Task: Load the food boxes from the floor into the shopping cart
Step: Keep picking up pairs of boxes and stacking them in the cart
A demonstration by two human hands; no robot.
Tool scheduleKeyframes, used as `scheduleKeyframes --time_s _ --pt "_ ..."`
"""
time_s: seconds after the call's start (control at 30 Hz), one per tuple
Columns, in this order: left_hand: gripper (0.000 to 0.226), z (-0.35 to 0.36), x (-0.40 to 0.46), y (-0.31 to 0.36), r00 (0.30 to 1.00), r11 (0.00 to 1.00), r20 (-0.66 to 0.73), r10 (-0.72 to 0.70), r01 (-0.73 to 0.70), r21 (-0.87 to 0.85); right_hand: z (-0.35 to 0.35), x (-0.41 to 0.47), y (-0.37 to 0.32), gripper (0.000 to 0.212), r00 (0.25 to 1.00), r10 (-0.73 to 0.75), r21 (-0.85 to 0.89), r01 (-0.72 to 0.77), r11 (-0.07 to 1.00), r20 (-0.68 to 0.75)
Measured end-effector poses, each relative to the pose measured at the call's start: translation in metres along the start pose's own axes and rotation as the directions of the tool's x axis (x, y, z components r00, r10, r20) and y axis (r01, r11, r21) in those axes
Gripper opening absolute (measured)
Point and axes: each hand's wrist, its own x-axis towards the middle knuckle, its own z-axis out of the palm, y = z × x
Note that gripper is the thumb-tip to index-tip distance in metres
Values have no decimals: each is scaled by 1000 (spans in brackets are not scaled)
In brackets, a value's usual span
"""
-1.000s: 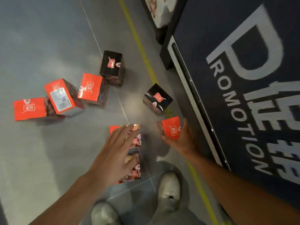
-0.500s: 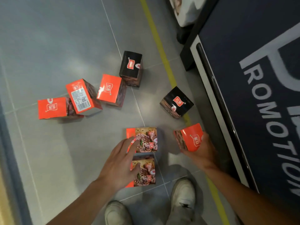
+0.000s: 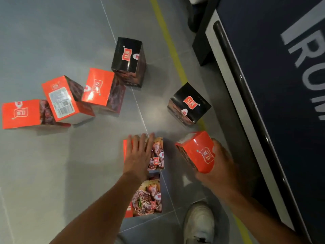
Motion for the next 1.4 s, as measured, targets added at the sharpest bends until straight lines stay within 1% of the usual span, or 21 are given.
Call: scheduleKeyframes --time_s 0.07,0.13,0.23,0.33,0.47,0.53,0.63,0.73,0.8,0.87,0.93,1.0,1.13,1.2,1.27,1.4 --pt "146 1 0 -3 998 999 -61 18 -21 -44 -5 -2 -2 121 1000 -7 -4 7 1000 8" --pt "141 -7 -7 -12 992 977 -124 34 -59 -206 -19 -7 -7 117 1000 -2 -18 2 1000 27" --pt "135 -37 -35 -35 981 883 -192 -35 -60 -465 -51 -27 -27 108 999 21 -15 -21 1000 34" --pt "131 -87 -76 -60 966 775 -219 -135 -34 -631 -93 -59 -62 101 1000 11 -15 -11 1000 30" --pt "122 -168 -134 -102 934 665 -264 -242 -39 -746 -156 -104 -118 91 998 -43 -40 44 998 44" --pt "124 -217 -166 -124 909 616 -288 -301 -45 -787 -195 -130 -152 94 995 -76 -32 78 996 59" --pt "128 -297 -219 -156 859 581 -346 -378 -71 -811 -260 -172 -205 98 989 -139 -37 141 989 40" --pt "127 -380 -273 -186 814 574 -402 -420 -105 -812 -327 -217 -253 96 976 -217 -85 217 973 -2" --pt "125 -427 -308 -203 780 581 -441 -443 -125 -804 -368 -247 -281 96 970 -243 -109 240 965 -12" --pt "126 -473 -344 -218 740 580 -495 -456 -176 -796 -406 -278 -306 96 958 -284 -117 278 953 -35" --pt "125 -518 -379 -231 723 575 -521 -453 -209 -791 -442 -310 -326 97 945 -321 -110 314 943 -56" --pt "124 -557 -415 -240 686 577 -561 -463 -247 -779 -475 -344 -343 97 930 -358 -98 350 932 -81" --pt "127 -621 -479 -255 640 554 -592 -490 -296 -778 -524 -405 -371 97 896 -413 -103 400 911 -165" --pt "128 -643 -505 -263 619 554 -616 -487 -326 -766 -542 -430 -379 97 870 -441 -87 433 897 -221" --pt "127 -663 -530 -268 610 542 -626 -487 -351 -764 -558 -451 -387 99 849 -470 -74 467 881 -242" --pt "126 -692 -569 -274 564 540 -658 -498 -391 -745 -586 -484 -399 101 803 -516 -106 509 854 -299"
